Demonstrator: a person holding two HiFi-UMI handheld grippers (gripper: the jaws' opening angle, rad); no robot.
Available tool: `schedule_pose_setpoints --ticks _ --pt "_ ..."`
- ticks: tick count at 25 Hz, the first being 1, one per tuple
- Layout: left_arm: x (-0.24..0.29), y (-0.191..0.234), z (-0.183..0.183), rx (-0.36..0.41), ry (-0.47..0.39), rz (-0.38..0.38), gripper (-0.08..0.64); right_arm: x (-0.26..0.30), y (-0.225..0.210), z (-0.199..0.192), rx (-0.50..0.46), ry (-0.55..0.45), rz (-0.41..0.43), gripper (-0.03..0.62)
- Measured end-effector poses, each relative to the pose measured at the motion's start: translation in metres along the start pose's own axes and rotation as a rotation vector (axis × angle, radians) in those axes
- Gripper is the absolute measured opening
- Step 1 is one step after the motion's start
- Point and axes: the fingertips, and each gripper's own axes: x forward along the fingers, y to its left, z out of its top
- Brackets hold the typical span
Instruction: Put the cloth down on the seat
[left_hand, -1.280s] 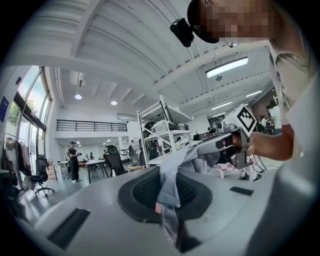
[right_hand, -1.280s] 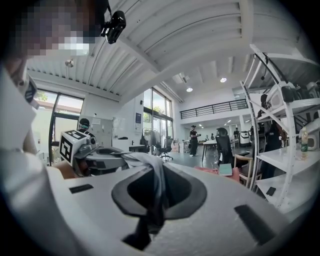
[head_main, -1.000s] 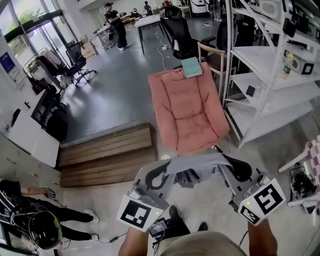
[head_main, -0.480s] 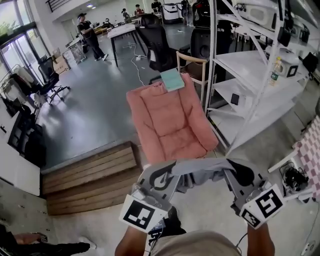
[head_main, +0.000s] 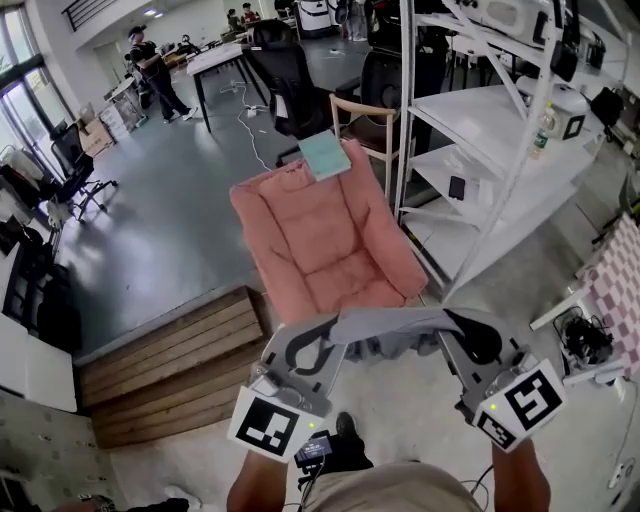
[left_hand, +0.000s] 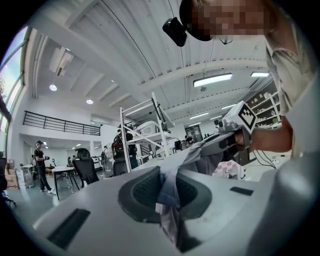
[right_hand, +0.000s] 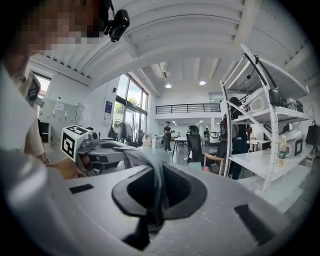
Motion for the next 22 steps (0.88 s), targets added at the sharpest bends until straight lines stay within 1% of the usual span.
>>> schedule_pose_setpoints --ticks 2,7,10,16,19,22 --pt "0.009 0.007 -0.006 -0.007 0.010 -0.008 0.021 0.009 -0.008 -0.001 0.006 0.004 -0.007 0.015" --pt "0.023 0.026 -0.016 0.022 0.017 -0.047 0.021 0.032 -0.018 -0.007 0.023 0.020 -0.028 0.015" --pt "0.029 0.046 -0.020 0.034 0.015 -0.063 0.021 0.053 -0.022 -0.006 0.027 0.027 -0.042 0.017" --pt "0.033 0.091 -0.027 0.083 -0.005 -0.104 0.021 0.101 -0.023 0.002 0.023 0.039 -0.078 0.015" --pt "0.027 0.117 -0.028 0.083 -0.028 -0.098 0.021 0.124 -0.013 0.011 0.002 0.039 -0.084 0.015" --pt "0.019 0.141 -0.029 0.078 -0.046 -0.071 0.021 0.145 -0.004 0.018 -0.032 0.045 -0.066 0.017"
